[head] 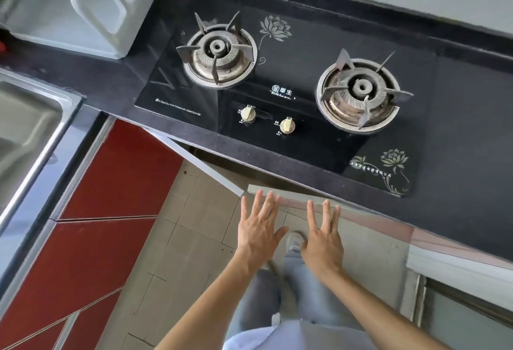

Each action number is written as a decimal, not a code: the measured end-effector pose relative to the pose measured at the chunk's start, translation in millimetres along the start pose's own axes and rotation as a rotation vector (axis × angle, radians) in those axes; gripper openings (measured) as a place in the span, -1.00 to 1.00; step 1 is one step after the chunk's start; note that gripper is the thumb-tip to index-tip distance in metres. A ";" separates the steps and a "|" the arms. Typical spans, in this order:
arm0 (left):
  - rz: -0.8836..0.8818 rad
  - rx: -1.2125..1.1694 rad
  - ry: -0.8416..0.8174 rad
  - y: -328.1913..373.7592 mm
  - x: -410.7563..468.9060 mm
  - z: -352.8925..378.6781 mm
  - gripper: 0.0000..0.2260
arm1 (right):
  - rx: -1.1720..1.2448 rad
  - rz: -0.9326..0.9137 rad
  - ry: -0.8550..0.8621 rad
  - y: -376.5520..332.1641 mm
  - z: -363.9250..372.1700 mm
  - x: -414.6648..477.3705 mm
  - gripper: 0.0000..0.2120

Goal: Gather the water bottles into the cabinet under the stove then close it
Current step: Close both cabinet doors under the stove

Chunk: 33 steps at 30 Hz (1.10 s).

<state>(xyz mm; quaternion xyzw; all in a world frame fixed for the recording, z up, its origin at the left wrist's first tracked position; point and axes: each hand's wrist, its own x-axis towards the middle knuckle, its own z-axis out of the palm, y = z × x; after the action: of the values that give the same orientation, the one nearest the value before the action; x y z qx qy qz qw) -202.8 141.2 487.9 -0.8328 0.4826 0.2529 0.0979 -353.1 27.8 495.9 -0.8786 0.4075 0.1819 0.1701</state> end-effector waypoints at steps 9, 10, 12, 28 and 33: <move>0.227 0.078 0.032 -39.6 -9.4 0.1 -0.25 | 0.017 0.118 0.045 -22.0 1.8 -7.6 0.18; 0.253 0.072 0.041 -48.0 -11.8 -0.4 -0.26 | 0.023 0.142 0.052 -25.6 4.1 -8.9 0.19; 0.298 0.077 0.075 -69.9 -17.0 -2.3 -0.26 | 0.032 0.194 0.097 -35.3 6.8 -11.6 0.18; 0.254 -0.006 0.384 -198.8 -11.4 60.2 -0.26 | 0.127 0.136 0.376 -160.1 83.3 -11.8 0.09; 0.353 -0.049 0.515 -209.4 13.7 107.3 -0.23 | 0.119 0.083 0.495 -167.6 134.9 3.7 0.12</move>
<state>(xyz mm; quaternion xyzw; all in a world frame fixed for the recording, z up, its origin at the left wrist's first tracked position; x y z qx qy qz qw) -53.5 282.4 372.3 -0.7749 0.6225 0.0585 -0.0932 -244.9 188.0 401.3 -0.8675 0.4821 -0.0559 0.1090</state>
